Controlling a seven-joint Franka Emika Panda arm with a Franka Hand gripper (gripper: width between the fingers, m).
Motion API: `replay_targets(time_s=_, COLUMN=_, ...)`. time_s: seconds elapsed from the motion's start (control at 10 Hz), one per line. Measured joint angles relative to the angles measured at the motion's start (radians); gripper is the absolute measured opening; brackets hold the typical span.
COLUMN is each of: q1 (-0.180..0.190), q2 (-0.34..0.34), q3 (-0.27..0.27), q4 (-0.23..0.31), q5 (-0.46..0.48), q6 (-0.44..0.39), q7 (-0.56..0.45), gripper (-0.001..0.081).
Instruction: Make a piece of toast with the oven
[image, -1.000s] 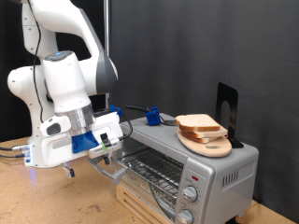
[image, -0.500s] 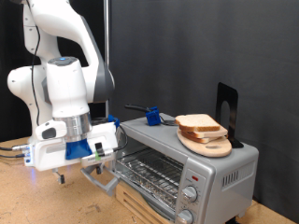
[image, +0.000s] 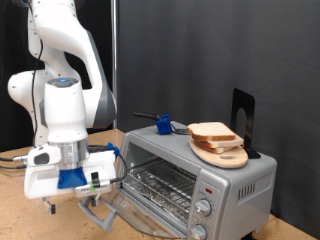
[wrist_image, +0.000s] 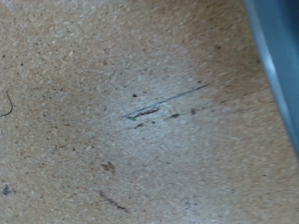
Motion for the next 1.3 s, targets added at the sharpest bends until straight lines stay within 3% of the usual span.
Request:
replay_targets(time_s=0.6, q1=-0.004, q2=0.148, q3=0.006, q4=0.072, q5=0.05, q6=0.058, q7=-0.011, gripper=0.0805)
replay_targets(time_s=1.3, q1=-0.014, q2=0.157, q3=-0.002, q4=0.006, q5=0.041, q6=0.098, q7=-0.088, gripper=0.0805)
